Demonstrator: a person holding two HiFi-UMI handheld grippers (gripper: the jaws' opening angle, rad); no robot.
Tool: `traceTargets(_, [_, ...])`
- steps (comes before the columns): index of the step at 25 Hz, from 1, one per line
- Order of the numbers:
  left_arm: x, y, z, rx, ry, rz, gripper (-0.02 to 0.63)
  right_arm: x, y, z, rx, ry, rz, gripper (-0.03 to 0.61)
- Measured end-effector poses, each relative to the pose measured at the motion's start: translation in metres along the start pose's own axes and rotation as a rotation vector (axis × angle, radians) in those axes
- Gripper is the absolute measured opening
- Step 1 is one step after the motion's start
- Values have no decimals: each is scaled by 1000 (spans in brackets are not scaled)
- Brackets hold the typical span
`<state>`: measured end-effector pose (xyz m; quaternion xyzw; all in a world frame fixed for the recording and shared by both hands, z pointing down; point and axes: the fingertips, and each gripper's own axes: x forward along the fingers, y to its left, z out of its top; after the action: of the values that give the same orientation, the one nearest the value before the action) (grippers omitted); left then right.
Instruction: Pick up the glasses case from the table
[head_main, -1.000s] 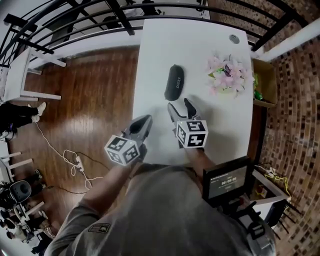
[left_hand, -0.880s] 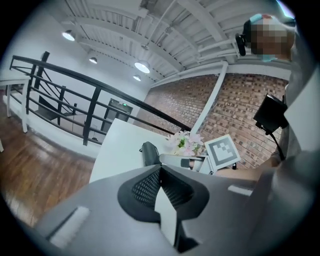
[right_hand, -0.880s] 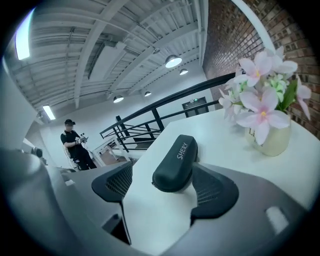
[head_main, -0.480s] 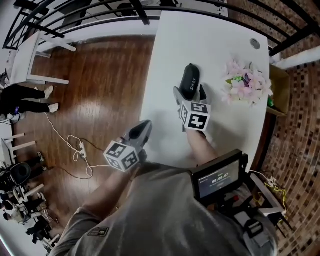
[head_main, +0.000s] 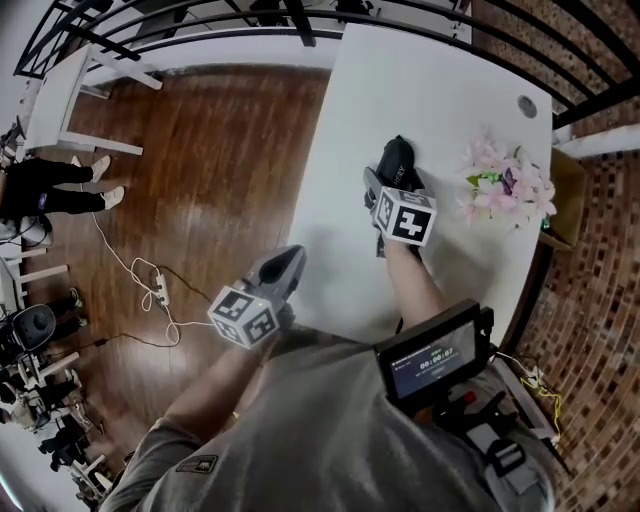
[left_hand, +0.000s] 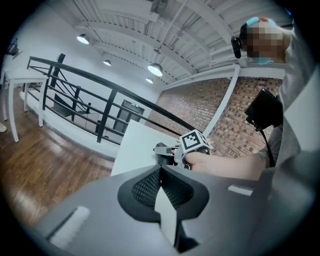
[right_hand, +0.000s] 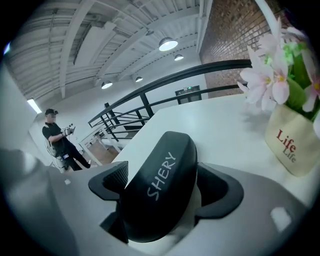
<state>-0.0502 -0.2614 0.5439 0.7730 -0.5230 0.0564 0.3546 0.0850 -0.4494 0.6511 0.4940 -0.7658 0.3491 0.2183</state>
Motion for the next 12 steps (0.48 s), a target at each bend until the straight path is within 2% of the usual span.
traceTargets(5, [0,1,-1,-4,0,-9,2,0,12,-4,-76,50,45,412])
traceTargets(12, [0,1,1,4,-2,-31,2,-15,39,-32,-403,231,178,408])
